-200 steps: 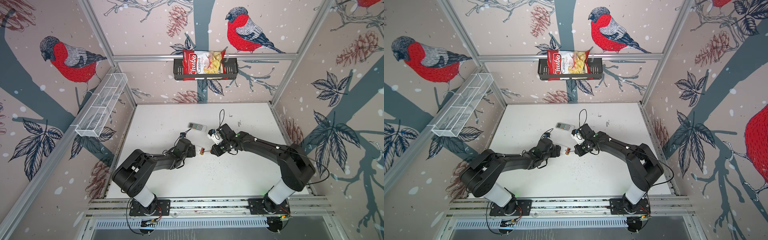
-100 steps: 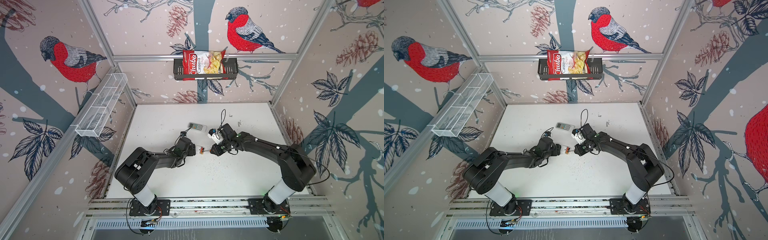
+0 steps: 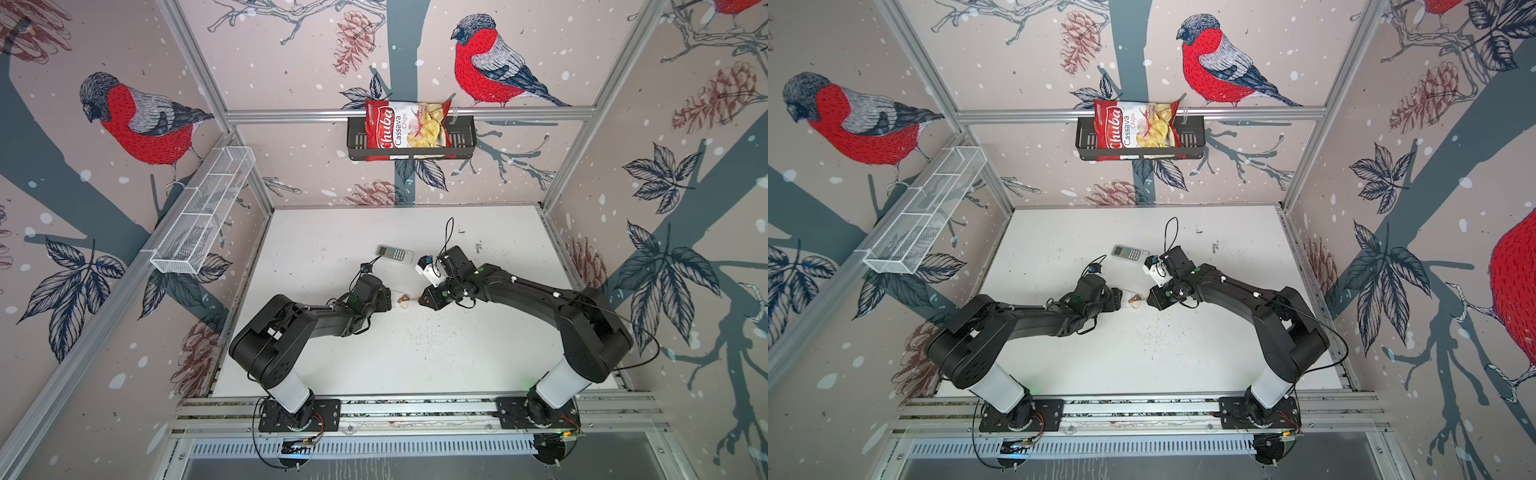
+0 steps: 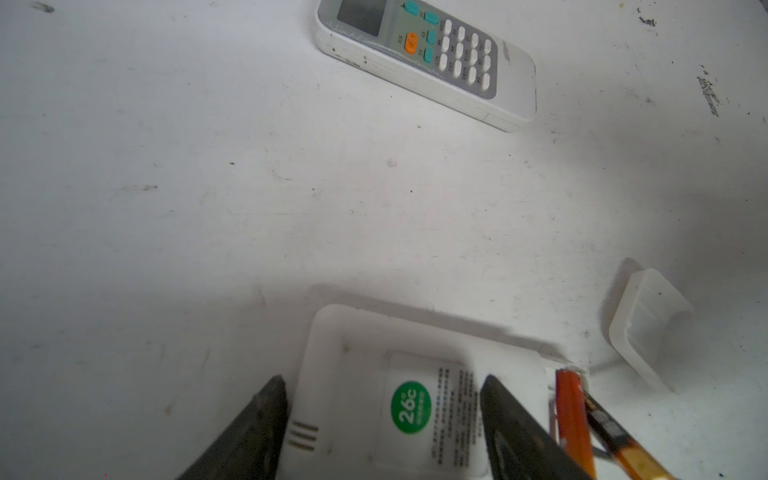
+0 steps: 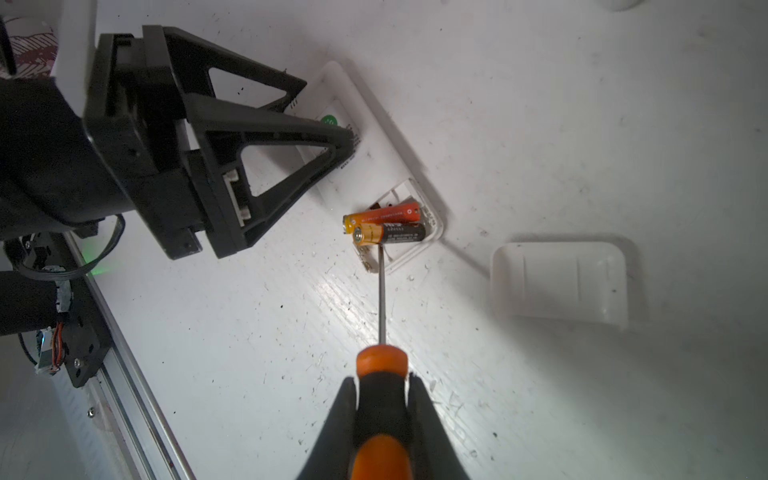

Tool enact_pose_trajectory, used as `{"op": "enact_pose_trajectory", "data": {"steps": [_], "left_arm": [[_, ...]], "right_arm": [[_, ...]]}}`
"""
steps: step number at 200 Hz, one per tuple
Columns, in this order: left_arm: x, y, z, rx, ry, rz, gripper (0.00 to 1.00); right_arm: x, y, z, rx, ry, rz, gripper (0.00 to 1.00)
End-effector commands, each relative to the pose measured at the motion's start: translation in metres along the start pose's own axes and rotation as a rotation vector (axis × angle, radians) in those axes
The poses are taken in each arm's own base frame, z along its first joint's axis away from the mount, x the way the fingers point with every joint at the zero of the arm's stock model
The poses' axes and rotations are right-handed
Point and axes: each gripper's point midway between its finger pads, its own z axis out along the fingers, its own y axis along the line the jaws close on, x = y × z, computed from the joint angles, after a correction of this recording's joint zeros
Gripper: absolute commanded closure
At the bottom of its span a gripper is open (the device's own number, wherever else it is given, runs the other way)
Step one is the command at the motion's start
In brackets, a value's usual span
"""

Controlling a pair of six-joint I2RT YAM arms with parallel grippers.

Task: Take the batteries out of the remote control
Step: 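Pry the black-gold battery out with the screwdriver tip in the right gripper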

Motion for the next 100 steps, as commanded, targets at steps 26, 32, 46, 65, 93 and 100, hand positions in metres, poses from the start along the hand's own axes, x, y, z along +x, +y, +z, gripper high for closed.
{"op": "enact_pose_trajectory", "data": {"steps": [26, 32, 46, 65, 93, 100], "left_arm": [[0.0043, -0.0008, -0.0013, 0.011, 0.023, -0.011, 0.28], [0.0055, 0.0, -0.0014, 0.008, 0.025, -0.01, 0.28], [0.0052, -0.0005, -0.0018, 0.011, 0.024, -0.011, 0.27], [0.0046, -0.0006, -0.0022, 0.011, 0.023, -0.012, 0.28], [0.0057, -0.0004, -0.0023, 0.011, 0.026, -0.014, 0.27], [0.0056, -0.0005, -0.0023, 0.012, 0.026, -0.015, 0.27]], "right_arm": [[-0.012, -0.0016, -0.0043, -0.012, -0.053, 0.016, 1.0], [-0.0133, -0.0022, -0.0048, -0.01, -0.057, 0.018, 1.0], [-0.0143, -0.0032, -0.005, -0.01, -0.06, 0.02, 1.0], [-0.0156, -0.0049, -0.0049, -0.011, -0.065, 0.025, 1.0], [-0.0164, -0.0055, -0.0031, -0.013, -0.065, 0.028, 1.0], [-0.0162, -0.0059, -0.0033, -0.013, -0.065, 0.028, 1.0]]}}
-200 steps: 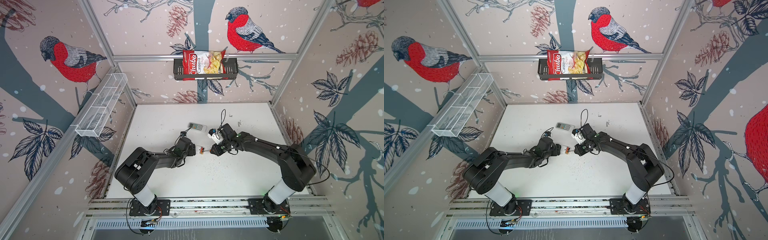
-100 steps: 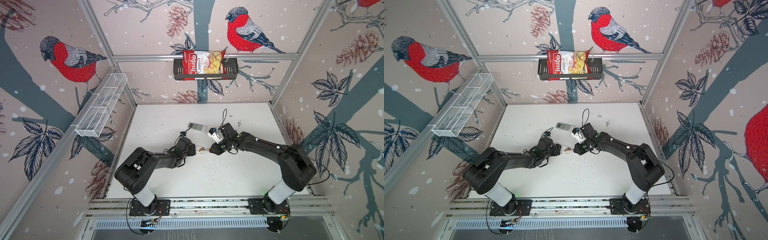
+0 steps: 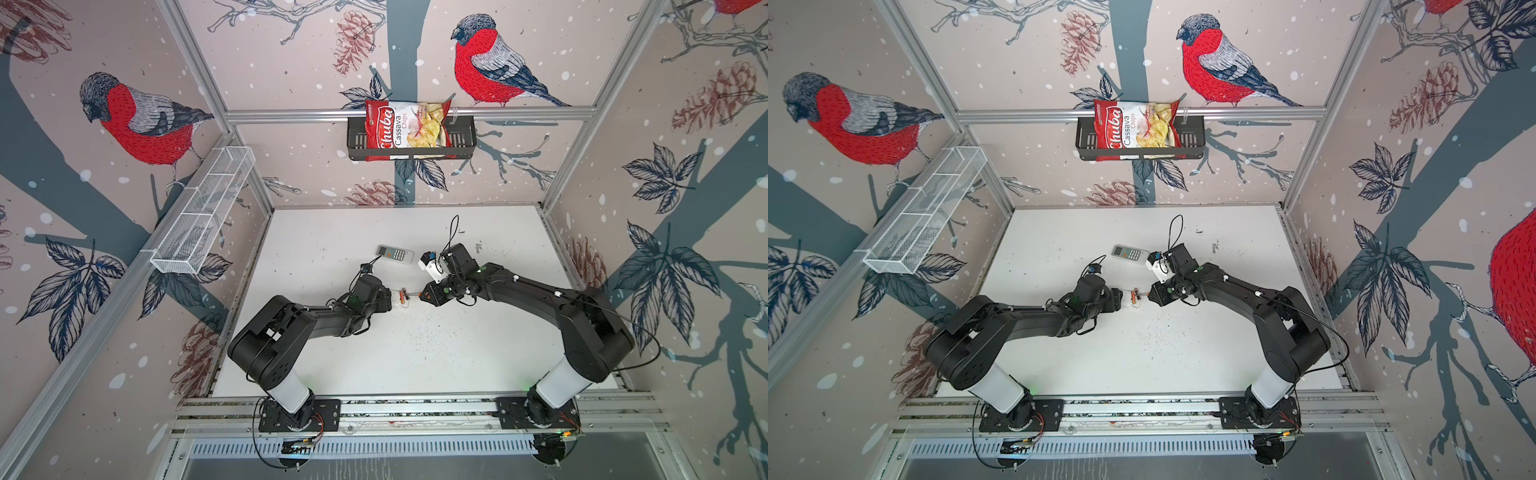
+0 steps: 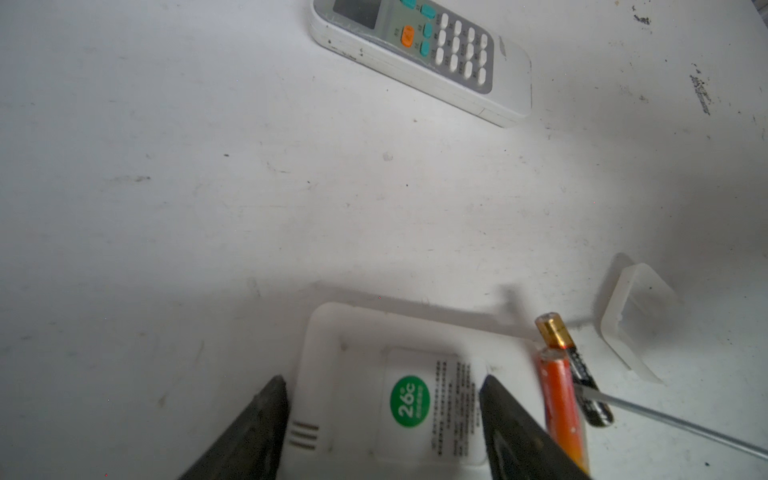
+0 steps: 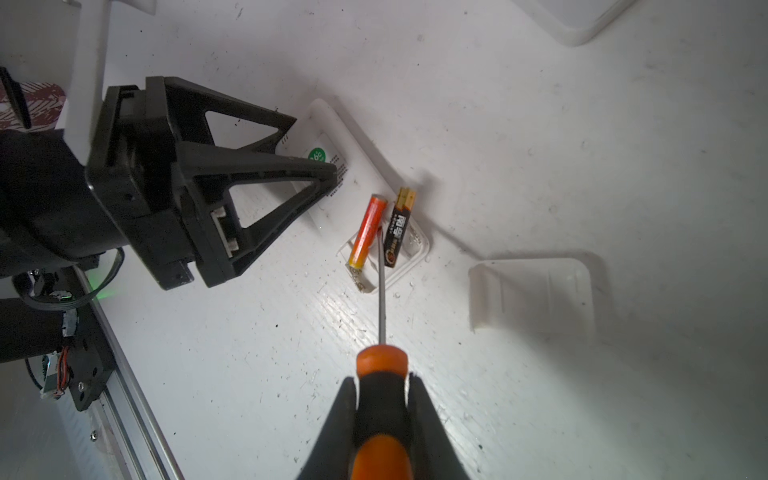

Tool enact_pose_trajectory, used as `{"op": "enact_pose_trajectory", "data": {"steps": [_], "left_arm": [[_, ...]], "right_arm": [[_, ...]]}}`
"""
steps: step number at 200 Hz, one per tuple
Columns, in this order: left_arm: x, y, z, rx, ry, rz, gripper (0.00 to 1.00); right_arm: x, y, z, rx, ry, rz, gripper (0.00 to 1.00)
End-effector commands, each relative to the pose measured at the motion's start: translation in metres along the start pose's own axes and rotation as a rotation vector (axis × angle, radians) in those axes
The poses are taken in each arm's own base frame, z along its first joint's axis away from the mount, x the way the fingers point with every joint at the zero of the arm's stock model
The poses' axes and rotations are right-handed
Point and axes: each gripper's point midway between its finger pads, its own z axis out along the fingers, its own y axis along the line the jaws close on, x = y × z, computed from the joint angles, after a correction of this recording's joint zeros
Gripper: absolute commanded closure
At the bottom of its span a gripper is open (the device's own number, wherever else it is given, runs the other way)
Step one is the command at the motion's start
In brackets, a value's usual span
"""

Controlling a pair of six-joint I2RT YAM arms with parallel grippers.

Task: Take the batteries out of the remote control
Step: 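Pry the black-gold battery out with the screwdriver tip in the right gripper, then push the pried battery clear of the compartment with the screwdriver tip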

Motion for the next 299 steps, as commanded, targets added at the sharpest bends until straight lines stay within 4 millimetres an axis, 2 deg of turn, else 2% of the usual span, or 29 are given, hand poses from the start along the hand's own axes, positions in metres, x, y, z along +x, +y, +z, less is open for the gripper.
{"op": "enact_pose_trajectory", "data": {"steps": [1, 38, 76, 104, 173, 250, 299], "left_arm": [[0.005, 0.001, -0.001, 0.002, 0.02, -0.006, 0.28], [0.004, 0.001, -0.001, 0.001, 0.016, -0.009, 0.28], [0.004, 0.001, -0.002, 0.002, 0.017, -0.012, 0.27], [0.003, 0.001, -0.003, 0.002, 0.015, -0.012, 0.28], [0.003, -0.001, -0.003, 0.013, 0.013, -0.014, 0.28], [0.007, 0.002, -0.004, 0.012, 0.013, -0.021, 0.28], [0.007, 0.002, -0.004, 0.012, 0.013, -0.019, 0.28]], "right_arm": [[-0.007, 0.003, 0.0, -0.018, -0.024, -0.004, 1.0], [-0.011, -0.003, -0.005, -0.003, -0.044, 0.008, 1.0], [-0.021, 0.001, -0.02, 0.002, -0.097, 0.006, 1.0], [-0.012, 0.009, -0.023, 0.004, -0.081, -0.004, 1.0], [0.021, 0.016, -0.01, 0.007, -0.036, 0.01, 1.0], [0.021, 0.009, 0.008, 0.031, -0.009, 0.023, 1.0], [0.016, -0.002, 0.002, 0.103, -0.03, 0.023, 1.0]]}}
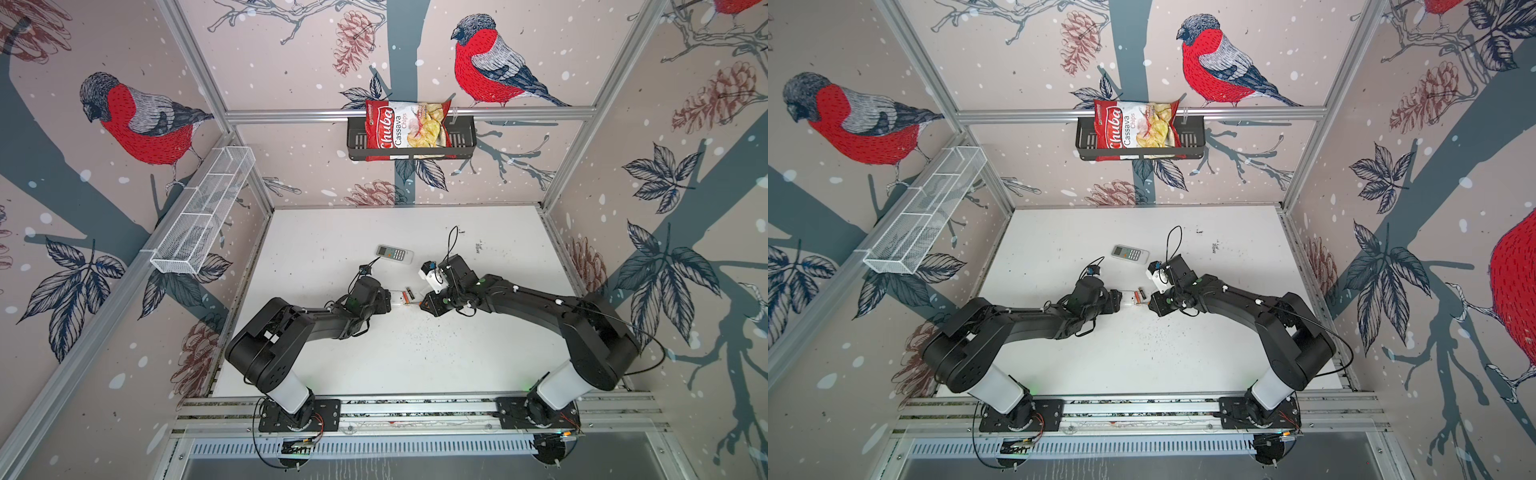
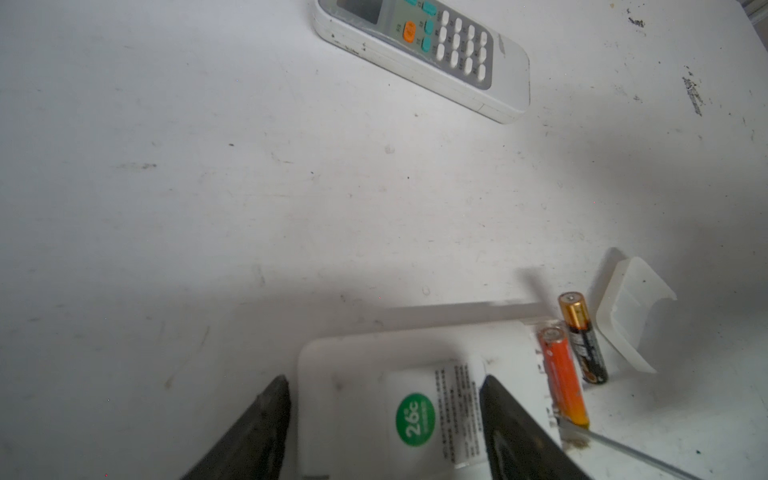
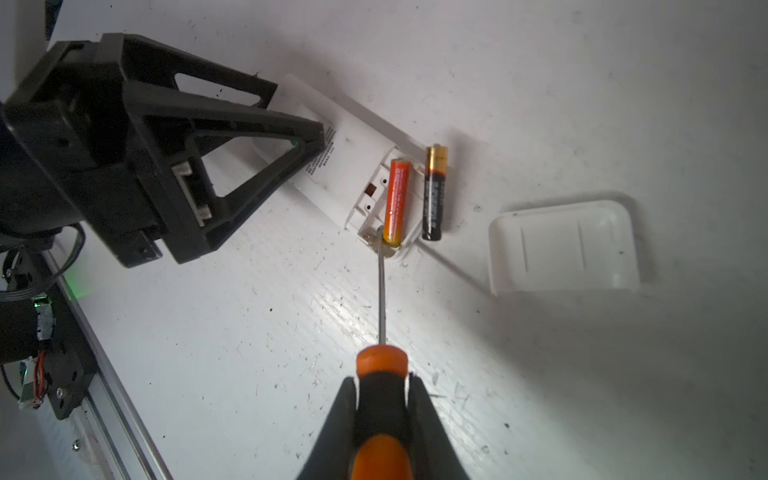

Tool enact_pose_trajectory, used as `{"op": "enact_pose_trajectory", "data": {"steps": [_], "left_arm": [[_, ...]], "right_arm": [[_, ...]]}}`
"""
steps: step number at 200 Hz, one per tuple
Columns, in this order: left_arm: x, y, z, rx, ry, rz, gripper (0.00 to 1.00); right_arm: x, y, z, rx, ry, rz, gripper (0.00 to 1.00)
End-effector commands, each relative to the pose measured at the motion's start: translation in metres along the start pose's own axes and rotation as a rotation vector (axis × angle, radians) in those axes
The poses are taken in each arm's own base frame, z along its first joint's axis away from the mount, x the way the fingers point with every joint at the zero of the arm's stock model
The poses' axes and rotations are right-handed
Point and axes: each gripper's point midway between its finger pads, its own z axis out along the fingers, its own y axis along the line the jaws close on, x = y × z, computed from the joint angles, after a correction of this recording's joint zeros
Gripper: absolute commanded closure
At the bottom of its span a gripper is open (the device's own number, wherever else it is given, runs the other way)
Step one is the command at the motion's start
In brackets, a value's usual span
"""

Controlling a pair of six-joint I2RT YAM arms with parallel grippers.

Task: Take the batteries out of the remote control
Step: 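Push the pried battery clear of the compartment with the screwdriver tip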

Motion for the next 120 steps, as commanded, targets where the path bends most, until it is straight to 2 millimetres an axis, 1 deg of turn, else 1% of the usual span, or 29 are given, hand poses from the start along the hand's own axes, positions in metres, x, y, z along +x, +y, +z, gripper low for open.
{"op": "enact_pose_trajectory", "data": {"steps": [1, 62, 96, 120], "left_arm": [[0.004, 0.0, 0.0, 0.008, 0.016, -0.007, 0.28], [0.005, 0.001, 0.0, 0.004, 0.019, -0.008, 0.27], [0.005, 0.001, 0.0, 0.008, 0.02, -0.008, 0.28], [0.006, 0.0, 0.0, 0.014, 0.024, -0.01, 0.28]], "right_arm": [[-0.01, -0.008, -0.005, 0.057, -0.034, -0.002, 1.0], [-0.023, -0.011, -0.011, 0.069, -0.064, 0.0, 1.0], [-0.024, -0.012, -0.009, 0.064, -0.062, 0.001, 1.0], [-0.023, -0.007, -0.009, 0.041, -0.066, -0.004, 1.0]]}}
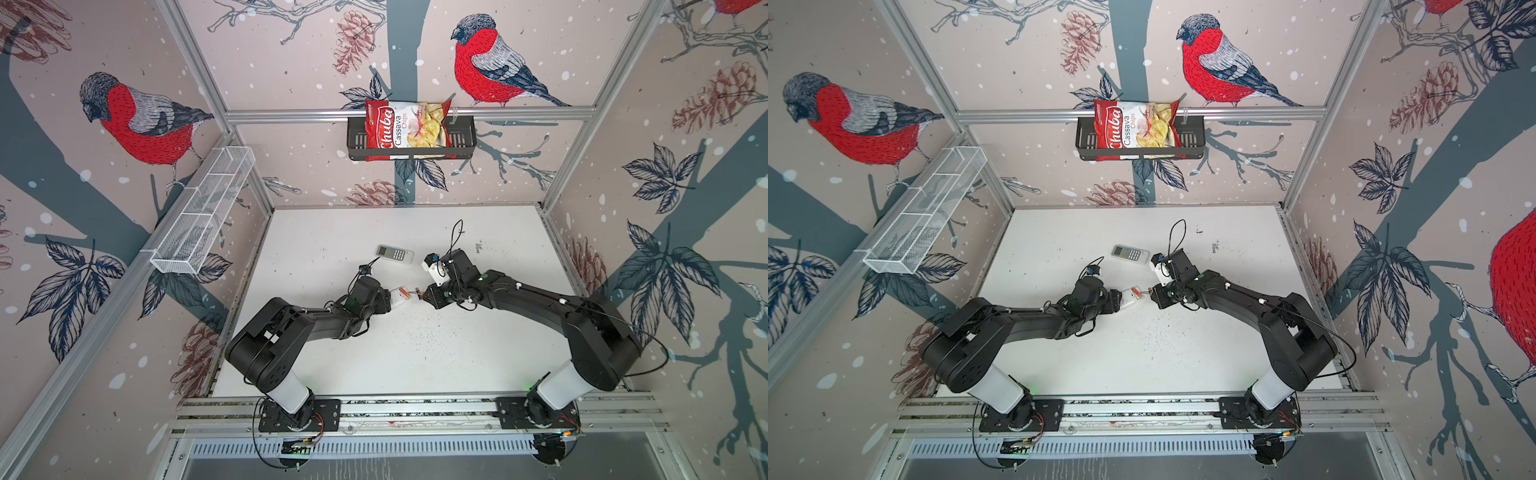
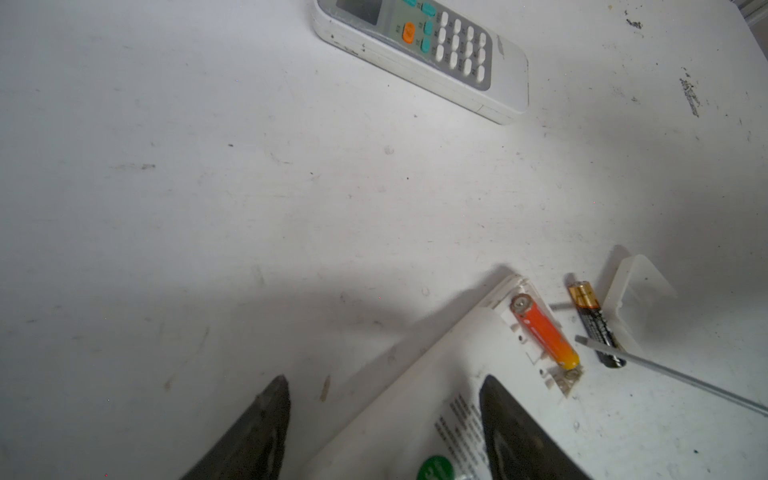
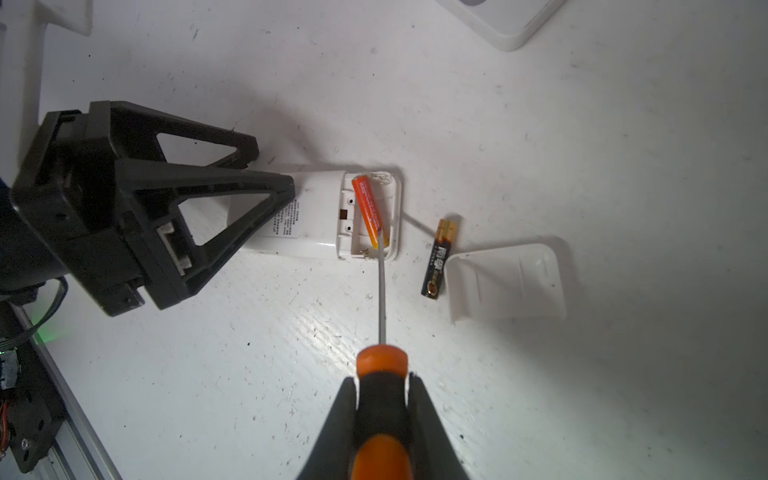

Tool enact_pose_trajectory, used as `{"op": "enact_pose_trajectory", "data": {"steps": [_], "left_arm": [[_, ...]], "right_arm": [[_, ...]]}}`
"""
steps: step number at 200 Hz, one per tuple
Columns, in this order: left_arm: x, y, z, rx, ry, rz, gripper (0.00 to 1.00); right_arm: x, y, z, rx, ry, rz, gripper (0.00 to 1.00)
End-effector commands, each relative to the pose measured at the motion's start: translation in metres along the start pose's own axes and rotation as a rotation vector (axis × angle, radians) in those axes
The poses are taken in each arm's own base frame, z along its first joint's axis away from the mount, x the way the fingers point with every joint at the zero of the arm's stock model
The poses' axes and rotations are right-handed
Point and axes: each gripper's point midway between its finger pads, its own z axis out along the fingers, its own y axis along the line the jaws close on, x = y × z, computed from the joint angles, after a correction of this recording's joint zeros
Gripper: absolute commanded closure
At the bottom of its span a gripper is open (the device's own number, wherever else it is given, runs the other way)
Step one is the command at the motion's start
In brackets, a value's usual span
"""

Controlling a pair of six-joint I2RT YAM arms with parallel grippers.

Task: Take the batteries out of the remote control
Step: 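Push the pried battery clear of the compartment with the screwdriver tip, then lever the orange battery upward with the screwdriver tip in the right gripper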

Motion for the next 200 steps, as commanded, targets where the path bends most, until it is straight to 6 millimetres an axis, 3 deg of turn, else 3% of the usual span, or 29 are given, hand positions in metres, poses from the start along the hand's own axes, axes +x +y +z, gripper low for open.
{"op": "enact_pose_trajectory", "data": {"steps": [1, 129, 200], "left_arm": [[0.007, 0.0, 0.0, 0.01, 0.027, -0.008, 0.28], [0.031, 0.003, 0.009, 0.034, 0.089, -0.008, 0.31], [0.04, -0.001, 0.012, 0.069, 0.122, 0.002, 0.36]], "right_arm": [[-0.002, 0.005, 0.001, -0.021, -0.01, -0.008, 1.0], [0.0, 0.014, -0.003, -0.044, -0.034, -0.013, 1.0], [0.006, 0.011, 0.013, -0.042, -0.008, 0.003, 1.0]]}}
